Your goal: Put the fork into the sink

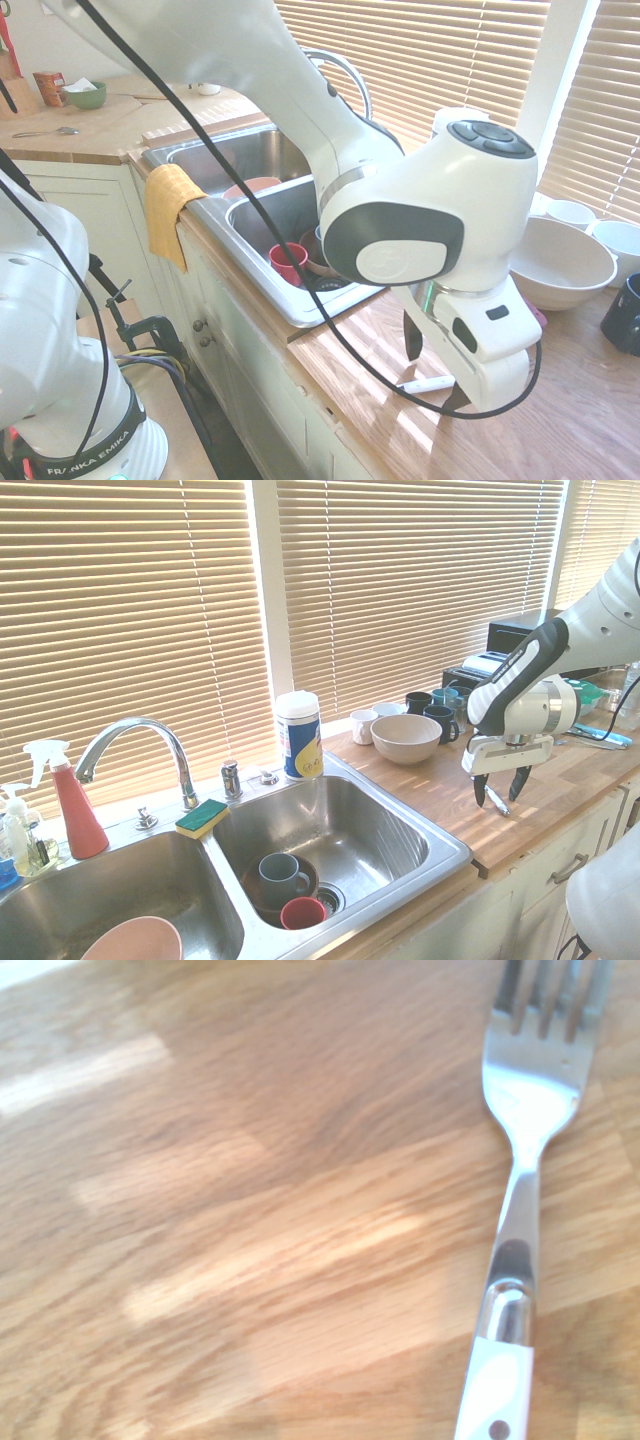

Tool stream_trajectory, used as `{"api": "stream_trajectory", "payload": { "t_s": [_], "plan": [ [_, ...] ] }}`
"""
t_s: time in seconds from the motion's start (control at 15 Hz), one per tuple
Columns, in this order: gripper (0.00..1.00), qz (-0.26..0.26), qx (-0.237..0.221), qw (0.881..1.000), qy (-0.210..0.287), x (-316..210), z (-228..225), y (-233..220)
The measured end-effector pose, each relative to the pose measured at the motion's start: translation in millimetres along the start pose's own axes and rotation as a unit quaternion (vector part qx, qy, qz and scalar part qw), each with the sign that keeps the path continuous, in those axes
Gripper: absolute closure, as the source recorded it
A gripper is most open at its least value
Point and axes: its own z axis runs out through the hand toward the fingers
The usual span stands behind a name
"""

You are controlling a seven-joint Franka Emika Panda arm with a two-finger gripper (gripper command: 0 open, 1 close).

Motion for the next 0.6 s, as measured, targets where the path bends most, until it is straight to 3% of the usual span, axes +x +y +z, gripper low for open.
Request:
{"api": "stream_trajectory", "payload": {
  "t_s": [0.6],
  "plan": [
    [1.00, 0.004, 0.003, 1.000, 0.006, 3.8, 0.6, 3.6]
  ]
}}
